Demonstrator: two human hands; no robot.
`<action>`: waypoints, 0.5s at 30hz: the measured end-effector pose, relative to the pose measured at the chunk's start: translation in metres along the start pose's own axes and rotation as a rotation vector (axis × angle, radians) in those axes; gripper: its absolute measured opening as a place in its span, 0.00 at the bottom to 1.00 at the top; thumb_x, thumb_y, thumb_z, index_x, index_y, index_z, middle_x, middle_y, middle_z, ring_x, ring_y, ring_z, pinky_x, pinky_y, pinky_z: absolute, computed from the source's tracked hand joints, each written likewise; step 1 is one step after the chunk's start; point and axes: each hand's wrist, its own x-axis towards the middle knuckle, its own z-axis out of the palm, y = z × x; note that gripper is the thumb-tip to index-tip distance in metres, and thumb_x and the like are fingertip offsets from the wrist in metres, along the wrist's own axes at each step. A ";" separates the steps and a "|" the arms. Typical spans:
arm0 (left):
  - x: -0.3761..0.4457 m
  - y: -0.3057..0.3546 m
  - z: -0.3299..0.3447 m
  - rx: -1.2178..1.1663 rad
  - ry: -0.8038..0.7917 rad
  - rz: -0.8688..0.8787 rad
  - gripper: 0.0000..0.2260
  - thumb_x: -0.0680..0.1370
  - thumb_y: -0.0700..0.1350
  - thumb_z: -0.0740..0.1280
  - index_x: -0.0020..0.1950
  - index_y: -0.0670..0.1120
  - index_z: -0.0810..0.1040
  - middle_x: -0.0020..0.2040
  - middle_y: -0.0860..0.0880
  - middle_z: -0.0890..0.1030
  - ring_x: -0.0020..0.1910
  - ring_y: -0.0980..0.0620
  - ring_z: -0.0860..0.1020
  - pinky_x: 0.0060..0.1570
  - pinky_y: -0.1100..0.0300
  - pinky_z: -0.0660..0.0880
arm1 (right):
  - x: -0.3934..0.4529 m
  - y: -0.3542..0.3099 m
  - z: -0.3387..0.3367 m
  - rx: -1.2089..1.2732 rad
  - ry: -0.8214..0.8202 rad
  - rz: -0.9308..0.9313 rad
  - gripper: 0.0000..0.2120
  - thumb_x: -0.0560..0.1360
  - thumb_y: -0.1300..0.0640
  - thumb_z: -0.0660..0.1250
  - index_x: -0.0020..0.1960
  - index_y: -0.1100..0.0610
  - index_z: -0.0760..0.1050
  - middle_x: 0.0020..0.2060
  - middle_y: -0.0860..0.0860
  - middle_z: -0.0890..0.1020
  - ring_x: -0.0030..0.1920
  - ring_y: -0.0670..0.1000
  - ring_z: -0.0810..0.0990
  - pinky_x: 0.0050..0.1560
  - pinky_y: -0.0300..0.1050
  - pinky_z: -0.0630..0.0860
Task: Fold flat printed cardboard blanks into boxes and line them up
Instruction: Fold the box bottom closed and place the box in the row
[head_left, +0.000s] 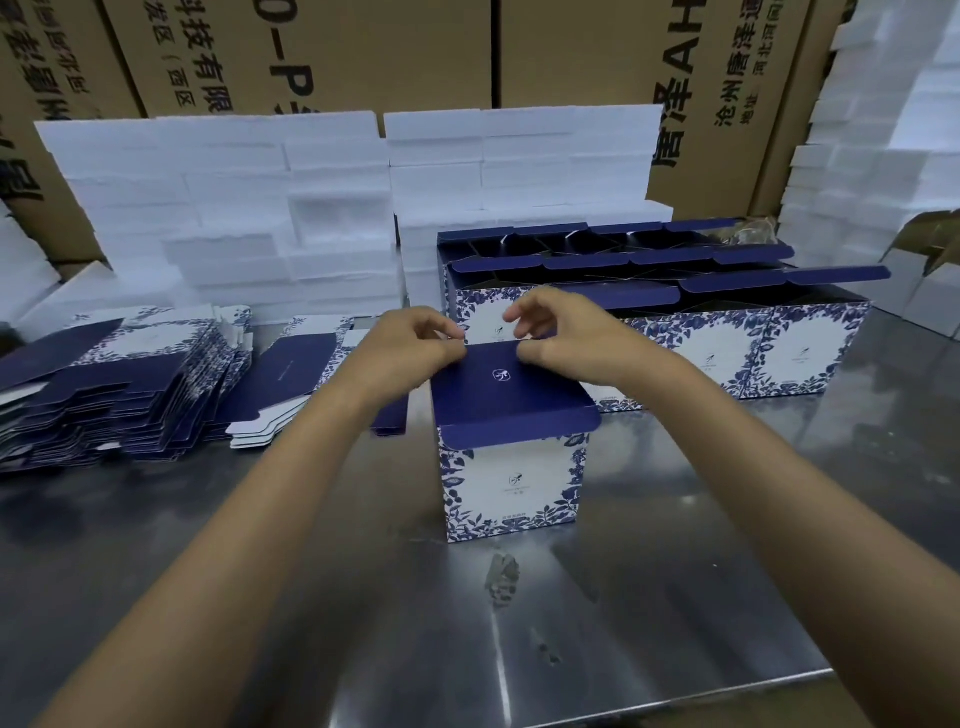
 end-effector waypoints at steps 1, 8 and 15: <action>0.005 0.005 0.001 0.037 -0.036 -0.033 0.04 0.77 0.44 0.68 0.48 0.47 0.83 0.41 0.52 0.79 0.39 0.53 0.74 0.39 0.61 0.70 | 0.005 -0.006 0.001 -0.030 -0.028 0.004 0.15 0.77 0.61 0.69 0.63 0.55 0.76 0.53 0.50 0.80 0.54 0.48 0.77 0.60 0.44 0.74; 0.016 0.008 0.030 0.191 -0.027 -0.048 0.09 0.82 0.42 0.56 0.51 0.45 0.77 0.47 0.51 0.74 0.41 0.51 0.73 0.39 0.59 0.66 | 0.019 -0.016 0.025 -0.147 -0.048 0.067 0.18 0.81 0.55 0.63 0.57 0.71 0.78 0.56 0.67 0.82 0.48 0.63 0.80 0.45 0.49 0.73; 0.015 0.003 0.034 0.093 0.039 -0.037 0.10 0.84 0.44 0.60 0.56 0.40 0.78 0.51 0.49 0.80 0.49 0.50 0.77 0.47 0.57 0.72 | 0.020 -0.010 0.028 -0.129 0.015 0.062 0.08 0.81 0.61 0.63 0.52 0.62 0.80 0.49 0.53 0.84 0.48 0.51 0.78 0.44 0.38 0.75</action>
